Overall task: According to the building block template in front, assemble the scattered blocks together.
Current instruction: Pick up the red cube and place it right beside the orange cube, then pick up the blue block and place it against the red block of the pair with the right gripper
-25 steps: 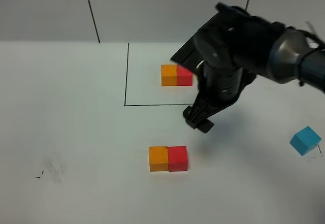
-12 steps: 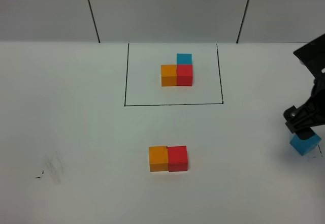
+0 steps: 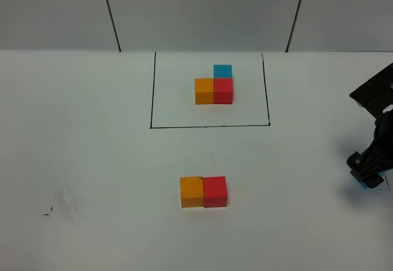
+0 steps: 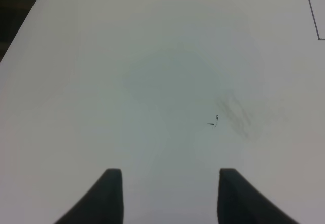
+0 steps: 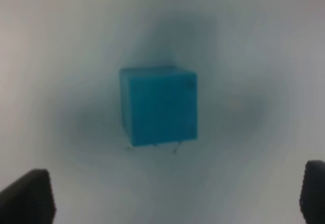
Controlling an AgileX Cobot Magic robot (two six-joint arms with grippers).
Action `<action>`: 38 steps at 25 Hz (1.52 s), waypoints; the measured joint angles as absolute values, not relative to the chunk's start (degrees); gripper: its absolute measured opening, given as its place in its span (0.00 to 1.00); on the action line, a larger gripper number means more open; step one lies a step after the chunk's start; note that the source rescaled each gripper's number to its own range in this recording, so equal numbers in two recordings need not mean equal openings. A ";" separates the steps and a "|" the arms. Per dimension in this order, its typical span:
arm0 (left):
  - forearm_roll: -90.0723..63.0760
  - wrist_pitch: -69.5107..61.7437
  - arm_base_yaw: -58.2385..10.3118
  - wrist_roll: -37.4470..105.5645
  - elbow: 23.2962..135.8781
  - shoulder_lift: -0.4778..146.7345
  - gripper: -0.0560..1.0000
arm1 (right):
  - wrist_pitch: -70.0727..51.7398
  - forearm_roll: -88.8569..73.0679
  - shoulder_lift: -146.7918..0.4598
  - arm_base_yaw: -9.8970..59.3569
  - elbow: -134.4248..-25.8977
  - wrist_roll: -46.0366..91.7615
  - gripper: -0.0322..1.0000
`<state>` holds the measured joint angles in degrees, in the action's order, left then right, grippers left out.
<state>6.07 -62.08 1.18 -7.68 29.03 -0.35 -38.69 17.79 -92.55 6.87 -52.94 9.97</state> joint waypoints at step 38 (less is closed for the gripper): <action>6.07 -62.08 1.18 -7.68 29.03 -0.35 0.06 | -27.50 17.04 -106.01 2.18 -52.94 17.12 0.77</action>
<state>6.07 -62.08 1.18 -7.68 29.03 -0.35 -27.50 17.04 -106.01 2.18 -52.94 17.12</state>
